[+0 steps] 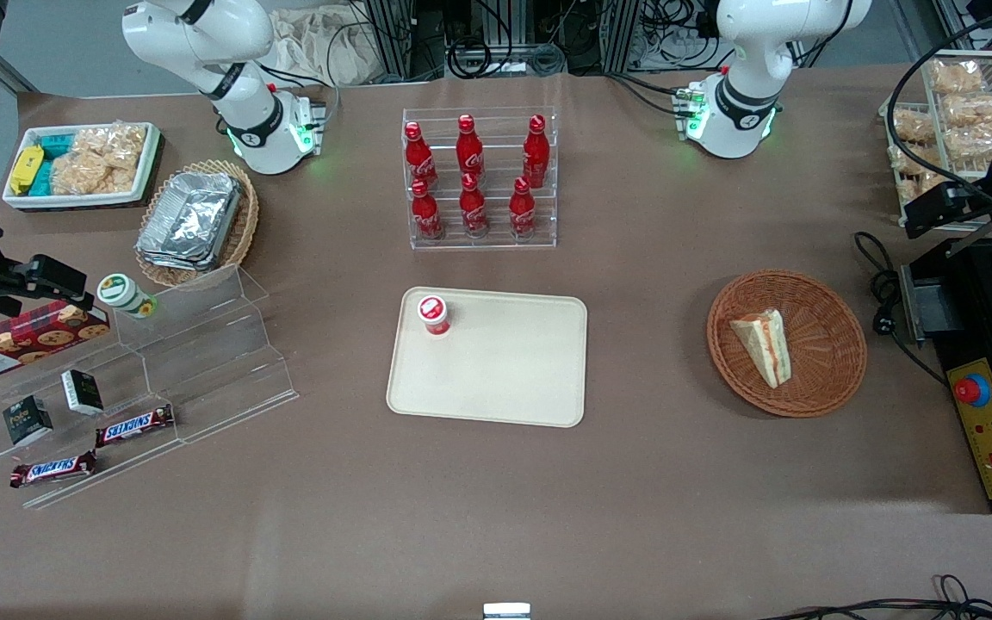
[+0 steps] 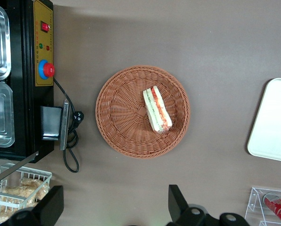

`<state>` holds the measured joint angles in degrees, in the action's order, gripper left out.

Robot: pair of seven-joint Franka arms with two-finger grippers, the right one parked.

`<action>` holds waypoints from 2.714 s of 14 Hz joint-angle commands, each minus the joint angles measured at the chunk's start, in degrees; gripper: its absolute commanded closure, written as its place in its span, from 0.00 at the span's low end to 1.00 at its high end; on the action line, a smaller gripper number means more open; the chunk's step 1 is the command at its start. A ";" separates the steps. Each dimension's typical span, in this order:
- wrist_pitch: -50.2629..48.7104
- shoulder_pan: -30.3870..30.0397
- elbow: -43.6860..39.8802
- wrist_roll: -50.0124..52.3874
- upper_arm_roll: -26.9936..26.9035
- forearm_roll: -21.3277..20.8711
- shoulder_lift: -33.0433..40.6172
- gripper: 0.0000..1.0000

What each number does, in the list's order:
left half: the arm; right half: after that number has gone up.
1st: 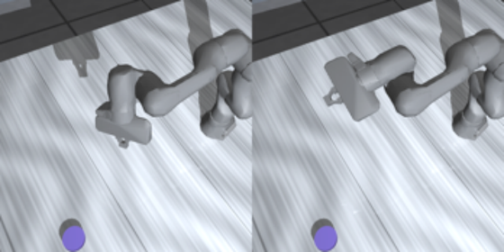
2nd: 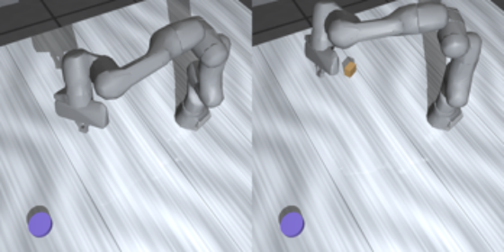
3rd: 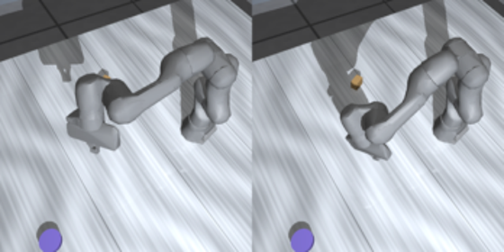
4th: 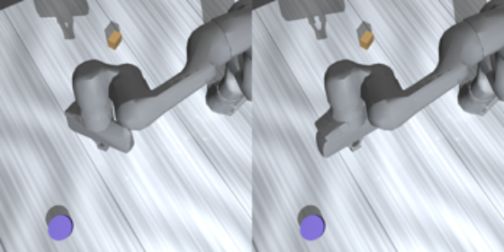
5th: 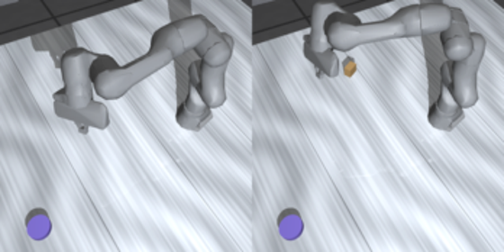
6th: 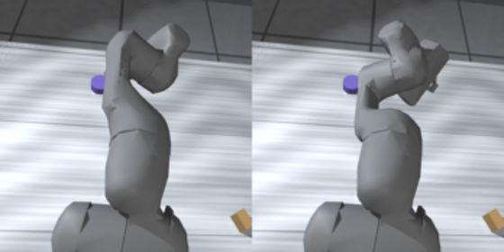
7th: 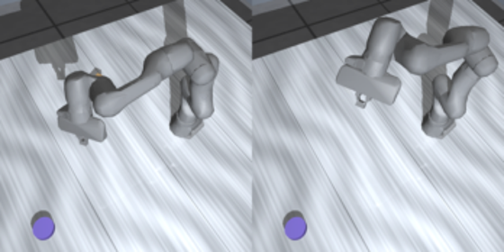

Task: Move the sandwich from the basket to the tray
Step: 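Lower the open left gripper over the sandwich in the wicker basket, then close the left gripper on the wrapped sandwich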

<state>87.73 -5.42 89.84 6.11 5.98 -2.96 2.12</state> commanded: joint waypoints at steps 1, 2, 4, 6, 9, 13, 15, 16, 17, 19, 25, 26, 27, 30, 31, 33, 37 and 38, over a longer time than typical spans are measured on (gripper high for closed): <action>-0.37 -0.12 1.38 0.30 0.26 0.75 1.56 0.00; -0.36 -0.12 0.96 0.48 0.26 0.76 1.40 0.00; -0.19 -0.12 1.56 0.56 0.26 0.76 0.96 0.00; 0.77 -0.03 2.27 0.74 0.26 1.11 -1.06 0.00; 4.45 0.31 2.88 9.32 0.44 4.01 -5.89 0.00; 14.11 0.41 8.76 14.43 0.53 5.85 -10.72 0.00; 17.99 0.41 11.31 16.47 0.53 6.03 -14.14 0.00; 19.57 0.41 12.54 16.82 0.53 6.03 -15.73 0.00; 21.50 0.41 13.86 17.26 0.53 6.12 -17.22 0.00; 26.33 0.41 16.84 18.32 0.53 6.21 -19.60 0.00; 36.28 1.02 22.83 18.50 0.53 6.12 -24.44 0.00; 37.77 1.11 23.45 18.50 0.53 6.12 -25.05 0.00; 39.78 1.11 24.67 18.58 0.53 6.12 -25.41 0.00; 42.96 1.81 26.44 19.29 0.53 5.94 -26.38 0.00; 42.97 1.99 26.44 19.29 0.44 5.77 -26.55 0.08; 42.79 1.99 26.44 19.29 0.44 5.68 -26.47 0.37; 41.74 2.08 26.09 18.76 0.53 5.07 -25.16 0.72; 40.78 2.08 25.65 18.59 0.53 4.98 -23.84 0.73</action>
<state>129.62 -3.78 115.34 24.56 6.65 2.41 -24.66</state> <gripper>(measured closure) 0.648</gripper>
